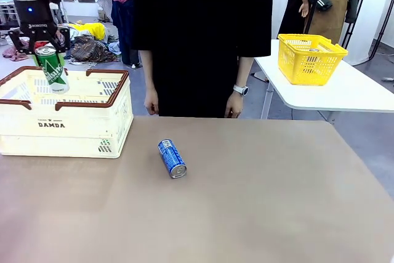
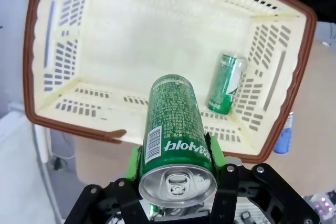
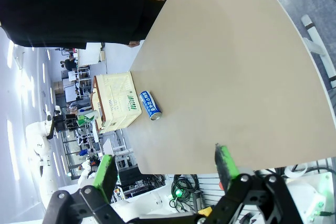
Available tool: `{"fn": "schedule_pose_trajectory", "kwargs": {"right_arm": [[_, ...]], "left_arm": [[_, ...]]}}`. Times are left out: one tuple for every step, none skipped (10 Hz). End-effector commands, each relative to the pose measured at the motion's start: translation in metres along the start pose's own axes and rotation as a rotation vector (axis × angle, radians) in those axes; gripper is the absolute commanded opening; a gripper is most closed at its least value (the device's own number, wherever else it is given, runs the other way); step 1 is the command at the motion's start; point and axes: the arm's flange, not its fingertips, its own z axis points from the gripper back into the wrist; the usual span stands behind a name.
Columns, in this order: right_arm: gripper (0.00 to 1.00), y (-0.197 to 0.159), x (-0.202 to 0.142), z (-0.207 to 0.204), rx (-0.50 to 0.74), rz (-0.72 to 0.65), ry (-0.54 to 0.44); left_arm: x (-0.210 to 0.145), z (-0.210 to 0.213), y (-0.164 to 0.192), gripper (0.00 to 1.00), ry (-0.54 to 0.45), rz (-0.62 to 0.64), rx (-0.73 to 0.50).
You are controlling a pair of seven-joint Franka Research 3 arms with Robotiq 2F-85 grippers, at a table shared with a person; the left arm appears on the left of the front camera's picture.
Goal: Place the drinks into the Shopping basket.
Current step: Pick up one drink and place it into the Shopping basket.
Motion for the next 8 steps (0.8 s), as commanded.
{"fn": "schedule_pose_trajectory", "kwargs": {"right_arm": [[1.00,0.000,0.001,0.001,0.013,0.024,-0.004],[1.00,0.000,0.001,0.001,0.013,0.024,-0.004],[1.00,0.000,0.001,0.001,0.013,0.024,-0.004],[1.00,0.000,0.001,0.001,0.013,0.024,-0.004],[1.00,0.000,0.001,0.001,0.013,0.024,-0.004],[1.00,0.000,0.001,0.001,0.013,0.024,-0.004],[1.00,0.000,0.001,0.001,0.013,0.024,-0.004],[1.00,0.000,0.001,0.001,0.013,0.024,-0.004]], "left_arm": [[-0.003,0.017,0.009,0.00,0.025,-0.007,0.011],[-0.003,0.017,0.009,0.00,0.025,-0.007,0.011],[-0.003,0.017,0.009,0.00,0.025,-0.007,0.011],[-0.003,0.007,0.006,0.00,0.027,0.005,0.010],[0.015,0.005,-0.007,0.00,0.006,-0.192,0.099],[0.033,-0.005,-0.011,0.00,0.025,-0.255,0.124],[0.041,-0.015,-0.014,0.00,0.017,-0.306,0.131],[0.045,-0.029,-0.015,0.00,0.010,-0.335,0.129]]}}
